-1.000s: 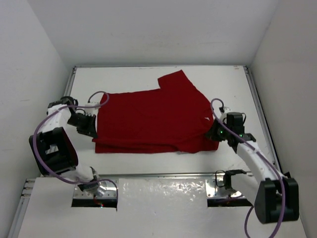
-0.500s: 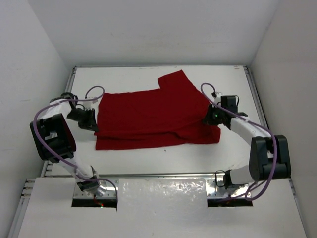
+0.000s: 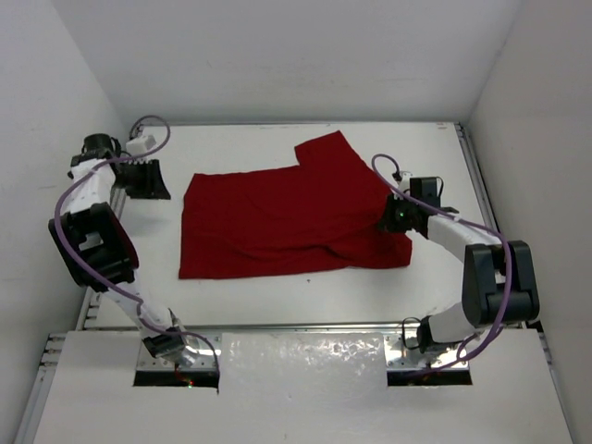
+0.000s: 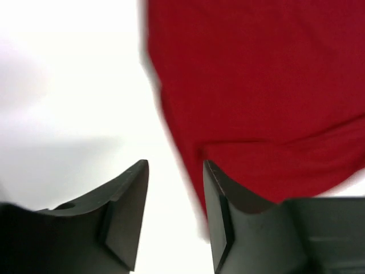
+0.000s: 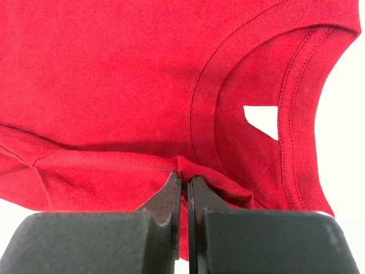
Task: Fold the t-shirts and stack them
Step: Fold the flattened tshirt in 1/3 of the way
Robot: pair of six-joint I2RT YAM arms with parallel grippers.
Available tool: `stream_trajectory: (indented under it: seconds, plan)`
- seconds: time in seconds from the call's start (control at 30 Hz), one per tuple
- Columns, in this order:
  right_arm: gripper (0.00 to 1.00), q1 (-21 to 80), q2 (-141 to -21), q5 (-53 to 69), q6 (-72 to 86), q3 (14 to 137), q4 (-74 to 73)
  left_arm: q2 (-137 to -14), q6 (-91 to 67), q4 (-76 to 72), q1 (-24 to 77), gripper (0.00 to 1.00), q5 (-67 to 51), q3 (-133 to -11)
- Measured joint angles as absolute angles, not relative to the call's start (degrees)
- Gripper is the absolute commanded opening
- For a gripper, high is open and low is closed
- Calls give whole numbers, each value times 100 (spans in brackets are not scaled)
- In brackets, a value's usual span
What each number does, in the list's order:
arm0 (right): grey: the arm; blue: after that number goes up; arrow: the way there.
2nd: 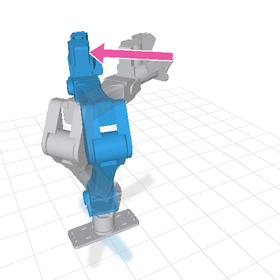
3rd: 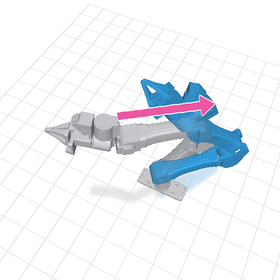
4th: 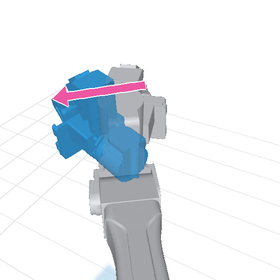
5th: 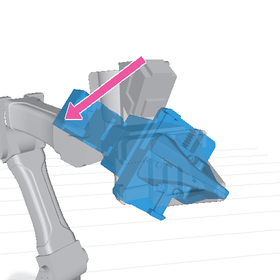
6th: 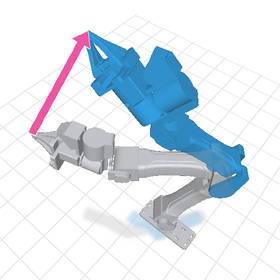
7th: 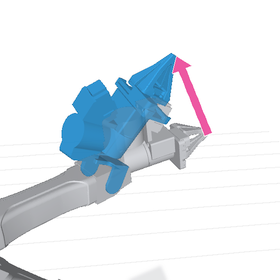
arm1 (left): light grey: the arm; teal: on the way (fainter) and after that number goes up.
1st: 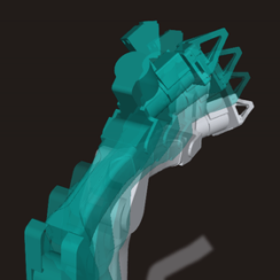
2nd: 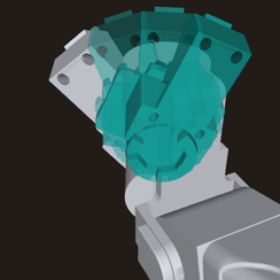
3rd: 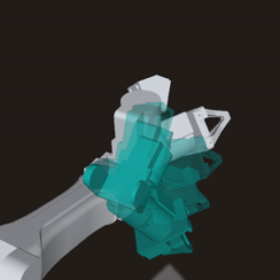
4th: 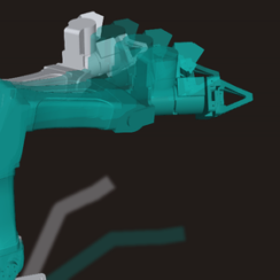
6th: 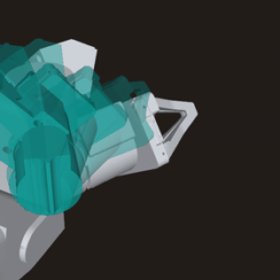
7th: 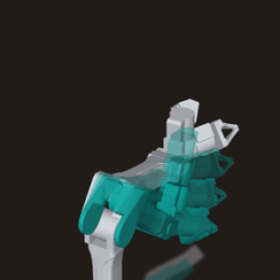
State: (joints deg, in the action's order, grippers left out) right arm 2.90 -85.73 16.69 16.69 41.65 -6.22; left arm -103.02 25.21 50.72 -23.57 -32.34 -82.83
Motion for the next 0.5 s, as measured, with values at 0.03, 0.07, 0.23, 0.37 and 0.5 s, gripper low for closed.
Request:
stream_trajectory:
  seconds: [0.03, 0.07, 0.23, 0.37, 0.5]
  plan:
    - [0, 290, -8578, 1671, 1669, 4178, -620, -10224, 2665, 5015, -2353, 42, -3181, -8361]
    - [0, 290, -8582, 1673, 1669, 4191, -617, -10066, 3024, 4917, -2257, 44, -3006, -8322]
    - [0, 290, -8604, 1695, 1688, 4237, -602, -9220, 4991, 5037, -1044, 49, -2316, -7356]
    - [0, 290, -8600, 1702, 1715, 4237, -602, -9883, 5642, 5662, -722, 52, -2263, -7804]
    - [0, 290, -8582, 1699, 1715, 4230, -602, -10239, 5918, 5393, -840, 54, -2265, -7535]
